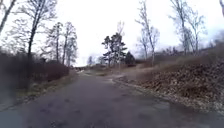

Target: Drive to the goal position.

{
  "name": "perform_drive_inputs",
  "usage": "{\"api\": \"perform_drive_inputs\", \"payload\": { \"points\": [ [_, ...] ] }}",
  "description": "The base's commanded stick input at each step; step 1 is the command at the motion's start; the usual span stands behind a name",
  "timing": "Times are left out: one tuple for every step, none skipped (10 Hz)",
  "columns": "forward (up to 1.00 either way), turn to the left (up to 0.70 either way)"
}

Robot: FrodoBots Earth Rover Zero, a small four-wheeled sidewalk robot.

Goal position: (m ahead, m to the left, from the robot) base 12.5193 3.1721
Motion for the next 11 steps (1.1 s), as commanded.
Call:
{"api": "perform_drive_inputs", "payload": {
  "points": [
    [0.50, 0.01],
    [0.50, 0.01],
    [0.50, 0.06],
    [0.50, 0.28],
    [0.50, 0.50],
    [0.50, 0.51],
    [0.50, 0.51],
    [0.50, 0.51],
    [0.50, 0.51],
    [0.50, 0.51],
    [0.50, 0.51]
  ]
}}
